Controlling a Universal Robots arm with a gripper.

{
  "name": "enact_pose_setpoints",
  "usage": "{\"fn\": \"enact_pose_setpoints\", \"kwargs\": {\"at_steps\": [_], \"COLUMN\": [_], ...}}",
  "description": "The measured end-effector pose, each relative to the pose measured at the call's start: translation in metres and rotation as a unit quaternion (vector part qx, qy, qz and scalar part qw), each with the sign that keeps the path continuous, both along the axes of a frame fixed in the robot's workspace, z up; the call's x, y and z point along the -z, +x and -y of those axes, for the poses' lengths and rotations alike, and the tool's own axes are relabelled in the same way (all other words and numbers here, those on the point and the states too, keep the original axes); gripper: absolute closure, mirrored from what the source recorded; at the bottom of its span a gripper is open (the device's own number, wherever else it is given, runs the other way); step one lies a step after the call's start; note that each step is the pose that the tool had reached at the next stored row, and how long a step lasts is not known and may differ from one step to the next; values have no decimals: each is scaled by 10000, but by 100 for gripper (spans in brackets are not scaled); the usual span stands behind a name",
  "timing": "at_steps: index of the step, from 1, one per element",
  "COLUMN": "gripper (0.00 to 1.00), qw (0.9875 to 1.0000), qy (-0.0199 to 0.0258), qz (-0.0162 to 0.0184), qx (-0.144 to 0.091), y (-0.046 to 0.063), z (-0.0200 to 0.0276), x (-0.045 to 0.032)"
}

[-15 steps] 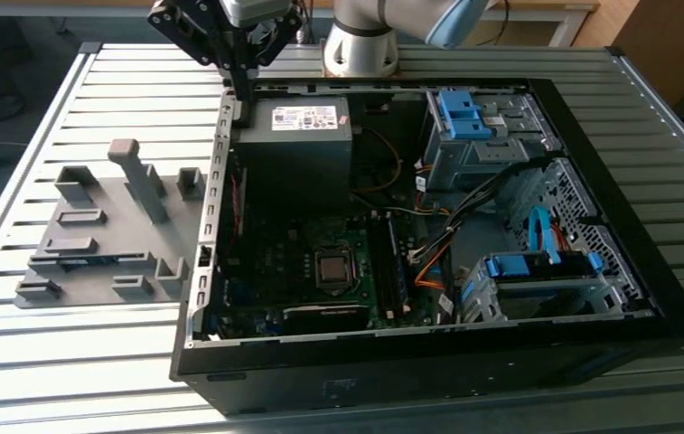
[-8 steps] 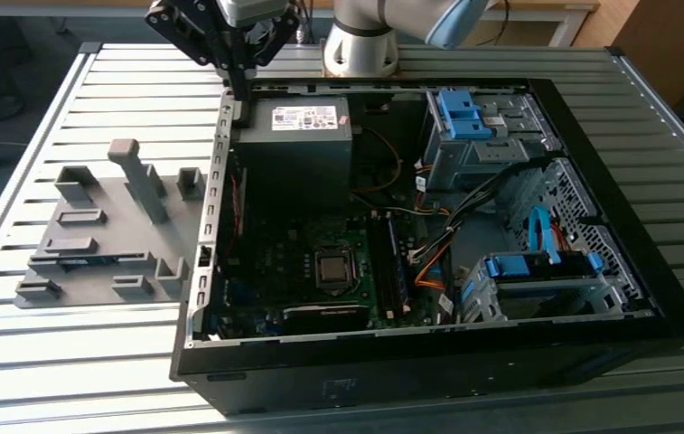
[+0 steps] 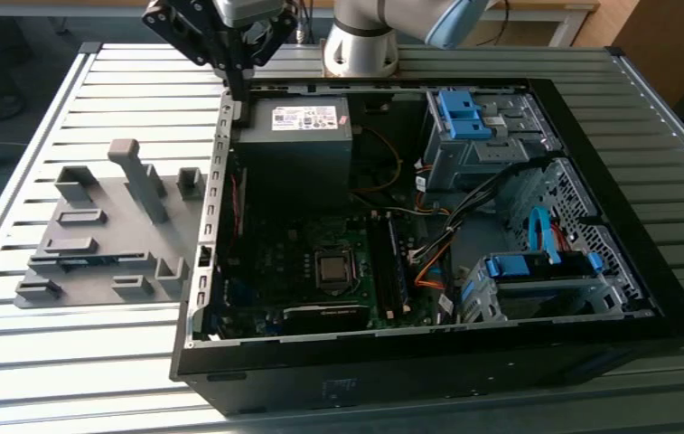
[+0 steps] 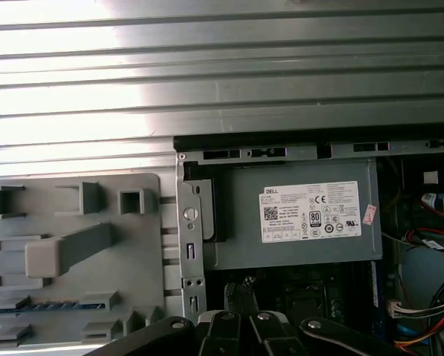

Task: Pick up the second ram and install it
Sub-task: 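Reach for the second ram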

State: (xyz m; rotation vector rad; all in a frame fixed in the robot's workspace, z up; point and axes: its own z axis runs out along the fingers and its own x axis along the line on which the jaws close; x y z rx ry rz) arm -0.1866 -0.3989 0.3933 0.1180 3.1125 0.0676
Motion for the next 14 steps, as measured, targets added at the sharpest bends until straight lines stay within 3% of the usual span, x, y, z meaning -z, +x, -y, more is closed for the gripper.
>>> {"fn": "enact_pose_setpoints", "kwargs": {"at_steps": [14], "gripper": [89], "qw": [10000], "qy": [0], "qz": [0], "qx": [0], "y": [-43], "z": [0], "x": [0]}}
